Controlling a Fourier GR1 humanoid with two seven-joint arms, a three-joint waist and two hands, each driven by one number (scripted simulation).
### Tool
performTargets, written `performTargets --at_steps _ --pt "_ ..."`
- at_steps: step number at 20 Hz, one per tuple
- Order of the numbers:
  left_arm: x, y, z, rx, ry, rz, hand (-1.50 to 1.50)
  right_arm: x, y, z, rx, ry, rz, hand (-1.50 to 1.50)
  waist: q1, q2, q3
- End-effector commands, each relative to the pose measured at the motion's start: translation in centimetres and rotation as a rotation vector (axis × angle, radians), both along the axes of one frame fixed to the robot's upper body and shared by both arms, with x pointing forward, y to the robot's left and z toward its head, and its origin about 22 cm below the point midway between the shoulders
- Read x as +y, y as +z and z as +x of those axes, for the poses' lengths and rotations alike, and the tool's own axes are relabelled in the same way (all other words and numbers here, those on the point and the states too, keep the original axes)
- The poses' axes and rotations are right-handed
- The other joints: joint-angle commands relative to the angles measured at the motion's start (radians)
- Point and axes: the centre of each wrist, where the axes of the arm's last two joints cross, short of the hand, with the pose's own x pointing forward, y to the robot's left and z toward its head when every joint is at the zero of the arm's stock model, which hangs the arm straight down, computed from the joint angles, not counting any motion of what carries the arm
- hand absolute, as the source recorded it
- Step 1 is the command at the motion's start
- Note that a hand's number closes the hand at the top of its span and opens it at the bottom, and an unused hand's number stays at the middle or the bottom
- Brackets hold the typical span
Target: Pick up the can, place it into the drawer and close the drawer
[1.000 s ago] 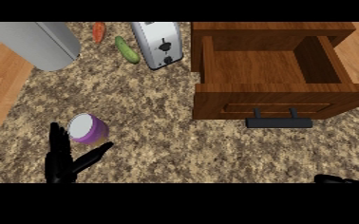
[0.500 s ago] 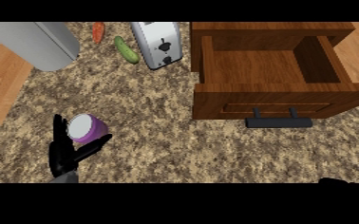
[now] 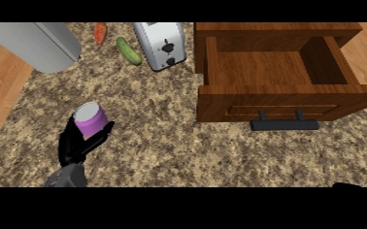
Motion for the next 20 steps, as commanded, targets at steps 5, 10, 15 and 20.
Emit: performTargets --at_steps 5,10,15,20 --pt "-0.6 0.5 2.2 -0.061 -0.077 -0.050 1.50 1.1 0.3 1.9 -0.005 -0.023 -0.027 -1.50 0.001 0.002 -0.001" --pt "-5.0 1.3 5.1 -0.080 -0.246 -0.054 1.50 -0.3 -0.2 1.9 -0.016 -0.017 -0.010 -1.50 -0.008 0.004 -0.001" --pt "-7.5 3.5 8.4 -0.097 -0.406 -0.034 1.50 0.5 0.1 1.9 -0.027 -0.007 -0.010 -1.50 -0.014 0.007 -0.002" --pt "-10.1 4.7 9.9 -0.163 -0.417 -0.072 1.50 0.1 -0.1 1.0 -0.031 -0.020 -0.020 -1.50 -0.007 0.003 -0.001"
